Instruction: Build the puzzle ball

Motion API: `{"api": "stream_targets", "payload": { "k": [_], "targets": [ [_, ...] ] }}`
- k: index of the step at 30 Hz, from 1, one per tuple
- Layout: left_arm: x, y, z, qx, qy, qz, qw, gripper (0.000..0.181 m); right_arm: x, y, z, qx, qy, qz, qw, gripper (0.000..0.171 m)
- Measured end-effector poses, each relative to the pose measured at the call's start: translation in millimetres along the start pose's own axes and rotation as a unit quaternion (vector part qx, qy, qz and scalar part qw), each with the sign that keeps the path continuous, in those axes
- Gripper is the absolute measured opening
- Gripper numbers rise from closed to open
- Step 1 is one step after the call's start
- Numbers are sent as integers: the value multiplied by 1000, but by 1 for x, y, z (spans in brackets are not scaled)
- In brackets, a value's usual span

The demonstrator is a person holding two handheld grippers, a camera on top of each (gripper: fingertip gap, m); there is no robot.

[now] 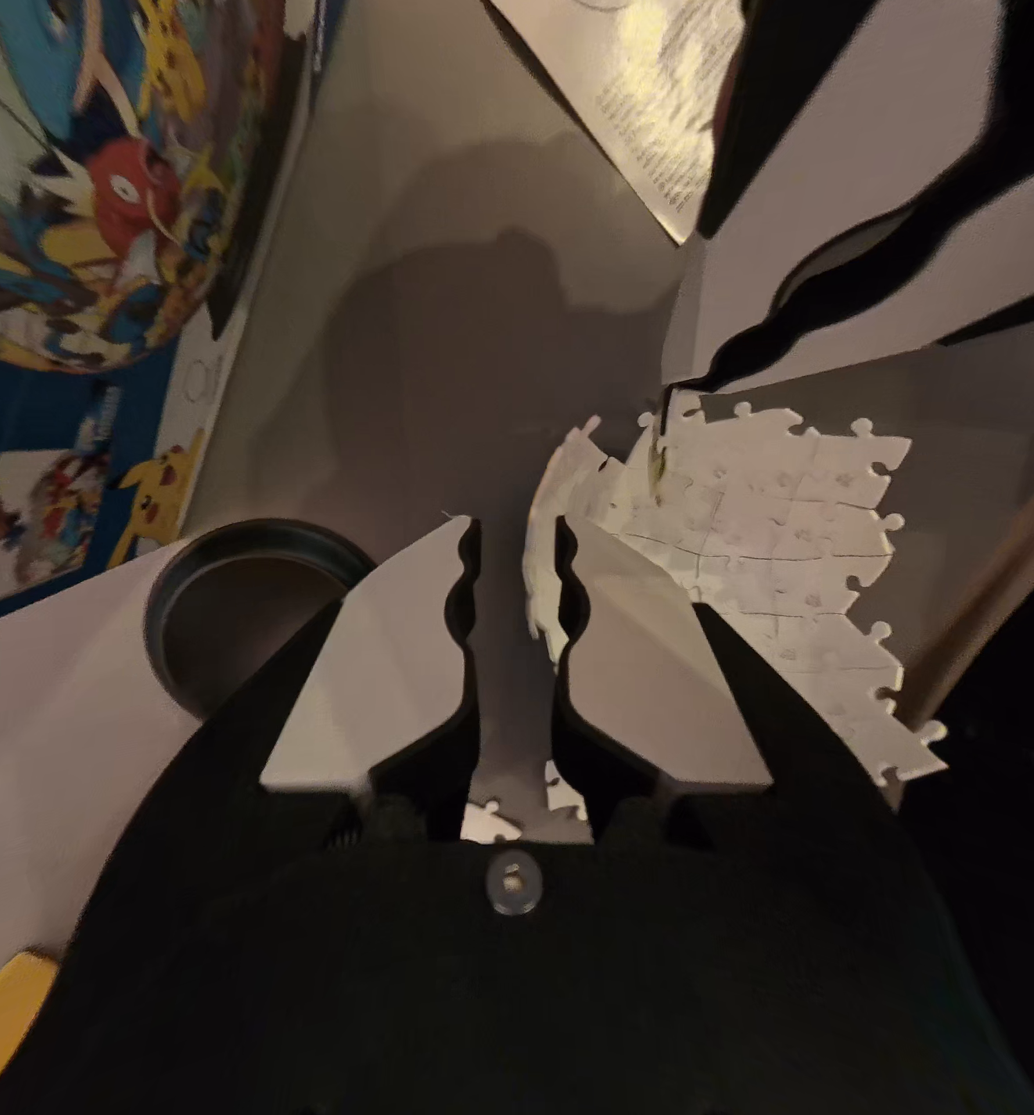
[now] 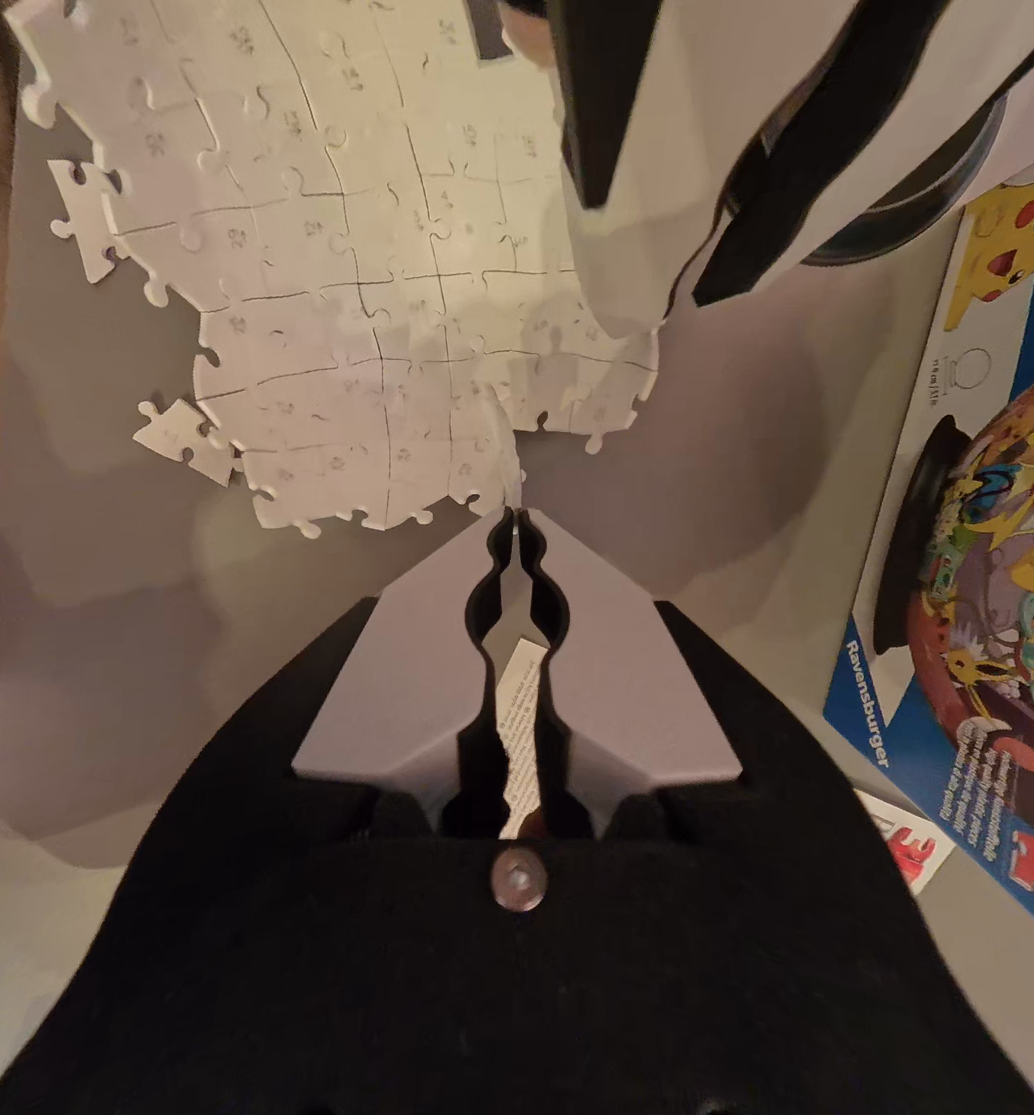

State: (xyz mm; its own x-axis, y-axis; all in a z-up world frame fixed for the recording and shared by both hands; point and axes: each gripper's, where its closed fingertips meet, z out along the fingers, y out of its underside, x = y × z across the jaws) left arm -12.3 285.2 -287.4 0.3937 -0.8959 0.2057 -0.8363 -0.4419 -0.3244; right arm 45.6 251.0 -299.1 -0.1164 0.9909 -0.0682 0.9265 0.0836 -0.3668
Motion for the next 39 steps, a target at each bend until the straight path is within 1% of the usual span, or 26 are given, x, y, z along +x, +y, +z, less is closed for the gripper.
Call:
{"api": "stream_targets", "payload": {
  "k": [2,4,6,10,12,15,18,20,23,25,28,30,31,32,35,38,39],
  "targets": [
    [-3,-4,-6,20,-40,32,998,26,1,1,2,1,0,5,1000,0],
    [0,-6,-8,21,-61,63,996,29,0,2,3,4,-4,10,1000,0],
    [1,-13,-8,41,-77,91,992,32,-1,3,6,4,-5,14,1000,0],
    [-5,-19,-8,29,-102,116,988,43,-3,6,8,8,-5,23,1000,0],
    [-5,-22,-7,22,-100,123,987,50,-3,8,8,12,-4,29,1000,0],
    [-14,-24,-6,6,-117,135,984,51,-4,12,9,16,-4,35,999,0],
    [-14,-30,-10,23,-116,136,984,49,-5,13,10,27,-6,41,999,0],
    [-11,-35,-20,50,-119,136,982,47,-5,13,9,30,-4,44,999,0],
    [-5,-39,-46,103,-136,131,977,44,-6,13,8,38,-3,46,998,0],
    [-2,-33,-65,138,-143,109,974,43,-6,13,8,41,-3,46,998,0],
    [3,-12,-85,203,-129,52,969,42,-7,13,8,45,0,48,998,0],
    [15,6,-89,249,-80,6,965,46,-7,14,8,47,2,50,998,0],
    [25,12,-90,283,-49,-12,958,47,-7,14,8,48,3,51,998,0],
    [33,20,-90,306,-28,-19,952,51,-7,14,8,50,3,52,997,0],
    [40,45,-79,321,-17,-37,946,73,-8,15,9,54,3,55,997,0],
    [49,55,-65,333,-17,-24,943,101,-8,14,9,57,4,57,997,0],
    [52,55,-61,341,-20,-16,940,107,-8,13,10,58,3,58,997,0]
  ]
}}
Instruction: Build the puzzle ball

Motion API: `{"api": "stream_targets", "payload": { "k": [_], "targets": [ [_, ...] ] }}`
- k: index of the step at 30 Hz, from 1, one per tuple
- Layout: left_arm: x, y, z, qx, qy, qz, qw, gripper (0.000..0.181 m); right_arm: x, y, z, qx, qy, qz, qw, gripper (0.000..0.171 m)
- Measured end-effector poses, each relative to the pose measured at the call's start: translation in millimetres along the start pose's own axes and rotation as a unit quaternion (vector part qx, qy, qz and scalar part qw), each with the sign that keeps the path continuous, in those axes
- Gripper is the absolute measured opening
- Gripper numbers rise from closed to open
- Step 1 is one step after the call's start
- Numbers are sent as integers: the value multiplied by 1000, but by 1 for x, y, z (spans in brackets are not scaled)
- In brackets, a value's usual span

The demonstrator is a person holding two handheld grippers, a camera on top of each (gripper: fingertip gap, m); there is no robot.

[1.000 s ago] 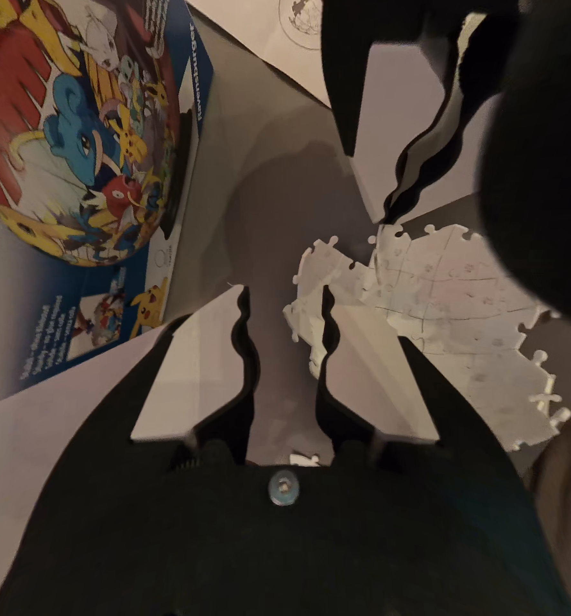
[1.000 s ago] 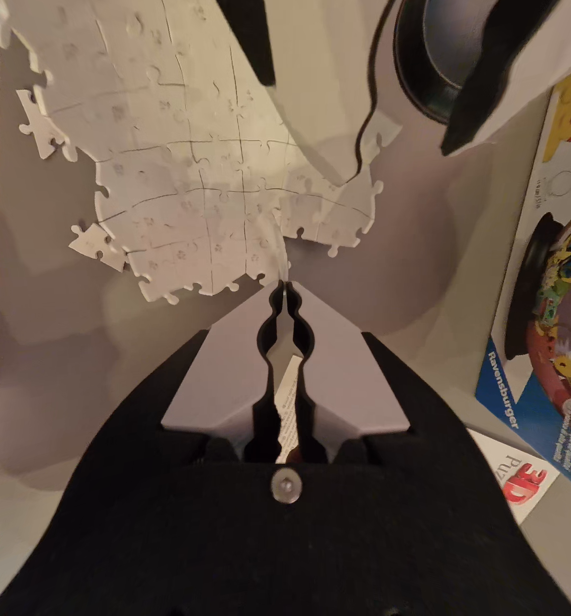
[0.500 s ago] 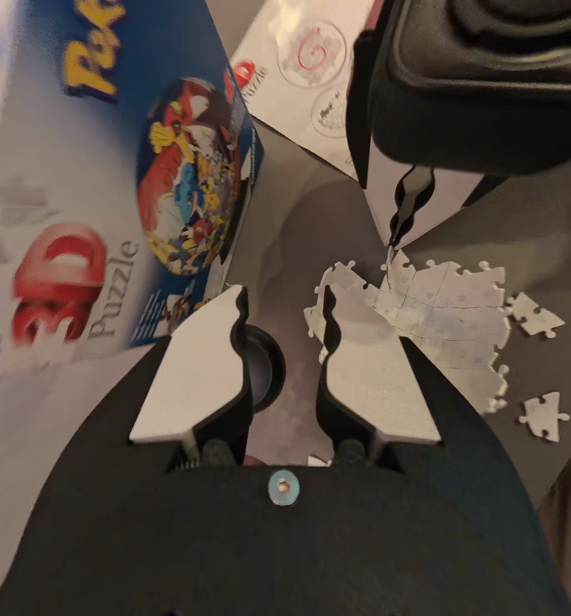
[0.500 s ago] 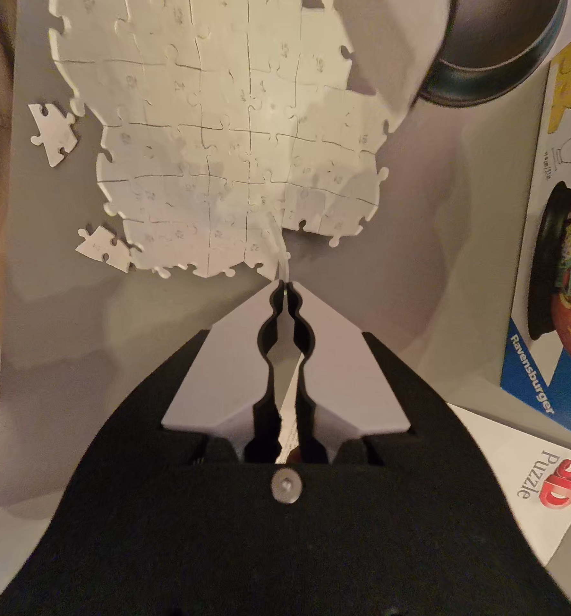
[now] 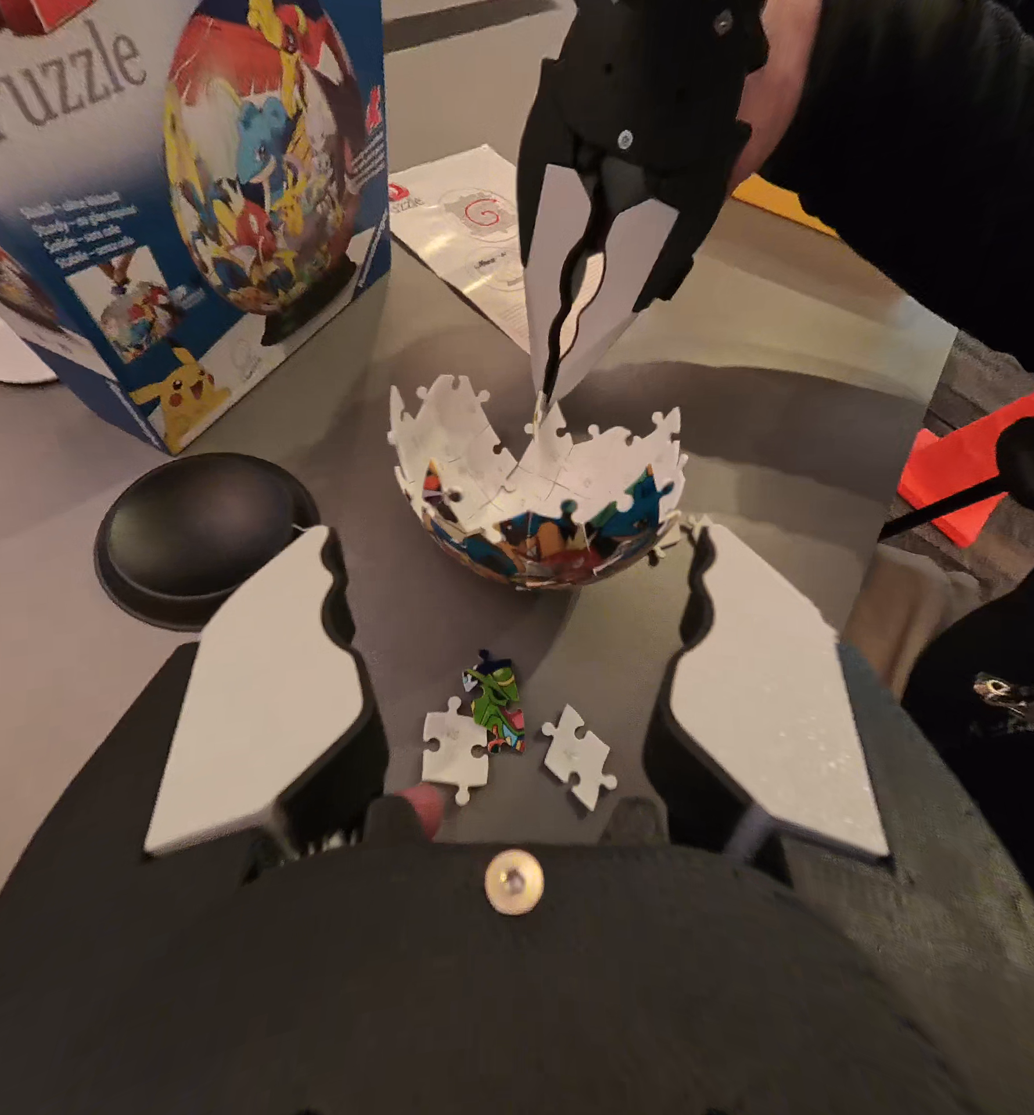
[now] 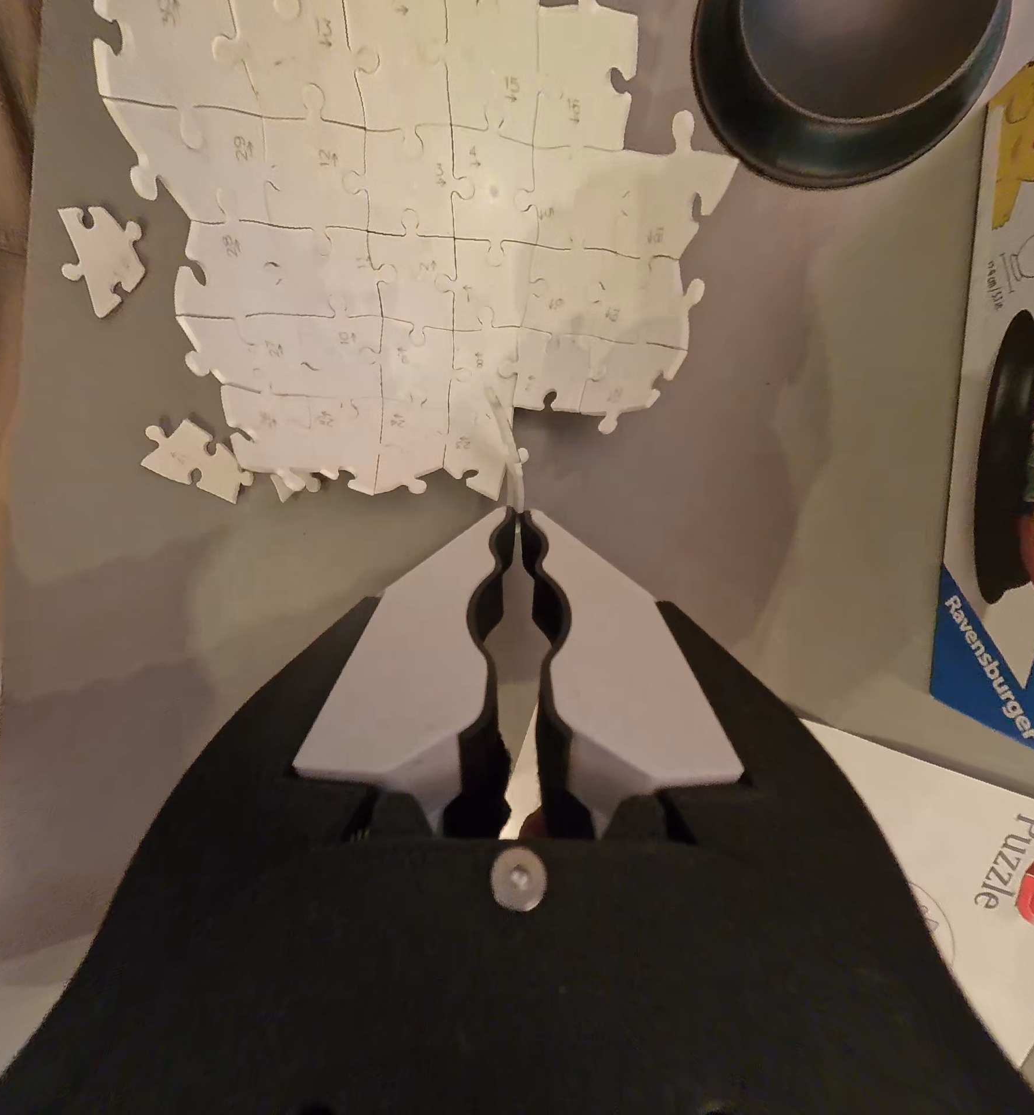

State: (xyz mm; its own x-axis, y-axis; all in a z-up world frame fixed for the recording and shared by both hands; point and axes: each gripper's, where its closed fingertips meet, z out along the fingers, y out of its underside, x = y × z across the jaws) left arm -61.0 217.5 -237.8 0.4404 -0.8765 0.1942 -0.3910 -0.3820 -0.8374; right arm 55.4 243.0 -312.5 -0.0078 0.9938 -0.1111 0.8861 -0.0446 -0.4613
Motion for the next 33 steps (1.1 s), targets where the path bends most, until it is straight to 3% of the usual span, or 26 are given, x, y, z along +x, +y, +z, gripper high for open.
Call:
{"api": "stream_targets", "payload": {
  "k": [3,7,11,16,23,33],
  "targets": [
    [5,7,12,7,3,21,1000,122,1,-1,1,4,0,3,1000,0],
    [6,7,23,30,-1,27,999,122,0,-1,1,6,-2,8,1000,0],
    [5,-1,24,63,-20,29,997,111,-1,-1,1,9,-4,9,1000,0],
    [8,4,31,49,-4,37,998,110,0,-3,1,12,-5,8,1000,0],
    [8,1,32,56,-2,47,997,91,-2,-2,2,19,-7,11,1000,0],
    [8,-1,33,50,0,59,997,89,-2,-3,-2,30,-13,15,999,0]
  ]
}}
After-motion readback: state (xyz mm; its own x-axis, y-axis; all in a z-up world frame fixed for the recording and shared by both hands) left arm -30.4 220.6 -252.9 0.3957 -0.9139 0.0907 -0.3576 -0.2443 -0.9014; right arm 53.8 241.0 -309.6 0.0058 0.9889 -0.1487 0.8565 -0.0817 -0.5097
